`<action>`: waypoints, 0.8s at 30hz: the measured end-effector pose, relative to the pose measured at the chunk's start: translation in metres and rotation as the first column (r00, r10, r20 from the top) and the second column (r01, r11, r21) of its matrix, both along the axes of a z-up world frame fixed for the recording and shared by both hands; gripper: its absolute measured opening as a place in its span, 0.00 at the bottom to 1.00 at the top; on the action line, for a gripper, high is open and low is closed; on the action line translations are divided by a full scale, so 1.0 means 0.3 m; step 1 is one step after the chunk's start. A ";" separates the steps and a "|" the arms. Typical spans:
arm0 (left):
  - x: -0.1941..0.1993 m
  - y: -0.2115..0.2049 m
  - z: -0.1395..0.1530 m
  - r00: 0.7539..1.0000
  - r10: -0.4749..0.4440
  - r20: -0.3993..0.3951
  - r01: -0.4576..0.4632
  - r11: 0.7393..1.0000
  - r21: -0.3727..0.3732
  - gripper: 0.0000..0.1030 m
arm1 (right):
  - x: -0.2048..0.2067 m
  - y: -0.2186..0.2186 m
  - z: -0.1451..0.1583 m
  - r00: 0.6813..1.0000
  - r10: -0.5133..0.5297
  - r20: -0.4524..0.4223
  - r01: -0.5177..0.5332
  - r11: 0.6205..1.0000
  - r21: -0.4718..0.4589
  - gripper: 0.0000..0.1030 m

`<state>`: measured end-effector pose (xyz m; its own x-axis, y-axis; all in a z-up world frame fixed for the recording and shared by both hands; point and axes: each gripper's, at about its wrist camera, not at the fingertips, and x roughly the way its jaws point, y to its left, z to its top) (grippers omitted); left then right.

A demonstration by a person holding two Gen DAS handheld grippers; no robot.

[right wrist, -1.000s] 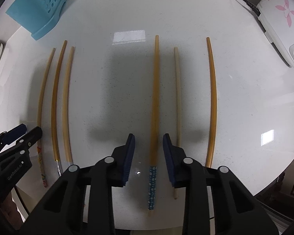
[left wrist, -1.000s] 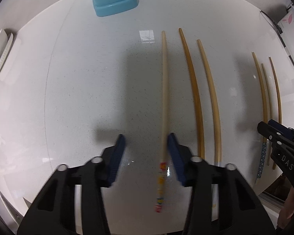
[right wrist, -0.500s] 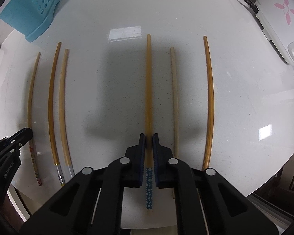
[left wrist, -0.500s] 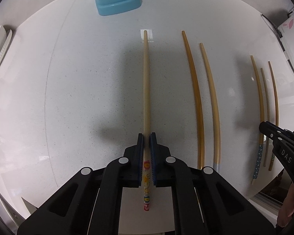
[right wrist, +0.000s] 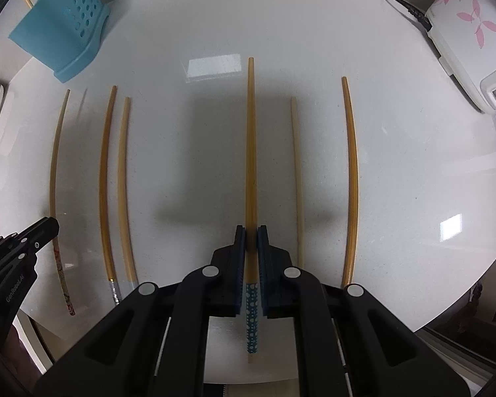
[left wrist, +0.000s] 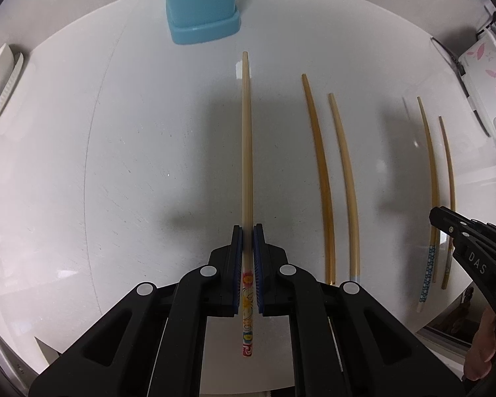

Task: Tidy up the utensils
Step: 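Lift both held chopsticks and carry them to the blue utensil holder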

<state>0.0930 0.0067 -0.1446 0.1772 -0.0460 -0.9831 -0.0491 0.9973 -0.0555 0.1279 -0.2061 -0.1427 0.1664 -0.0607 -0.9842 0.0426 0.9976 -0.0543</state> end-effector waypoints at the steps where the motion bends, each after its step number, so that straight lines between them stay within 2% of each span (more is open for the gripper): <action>1: -0.006 0.001 0.009 1.000 0.000 0.008 0.000 1.000 0.000 0.06 | -0.010 -0.001 0.013 1.000 0.002 0.010 -0.002 1.000 0.005 0.06; 13: -0.074 0.024 0.183 0.993 -0.008 0.122 0.010 1.000 -0.014 0.06 | -0.069 0.041 0.136 0.988 0.026 0.152 -0.036 0.997 0.064 0.06; 16: -0.050 0.050 0.205 0.989 -0.013 0.149 0.015 1.000 -0.014 0.06 | -0.130 0.035 0.190 0.982 0.035 0.187 -0.049 0.996 0.073 0.06; 18: -0.049 0.054 0.230 0.986 -0.014 0.167 0.017 1.000 -0.015 0.06 | -0.057 0.040 0.181 0.978 0.039 0.207 -0.057 0.995 0.078 0.06; 24: 0.013 0.059 0.275 0.976 0.000 0.217 0.005 1.000 -0.022 0.06 | -0.026 0.079 0.242 0.960 0.065 0.273 -0.091 0.992 0.085 0.06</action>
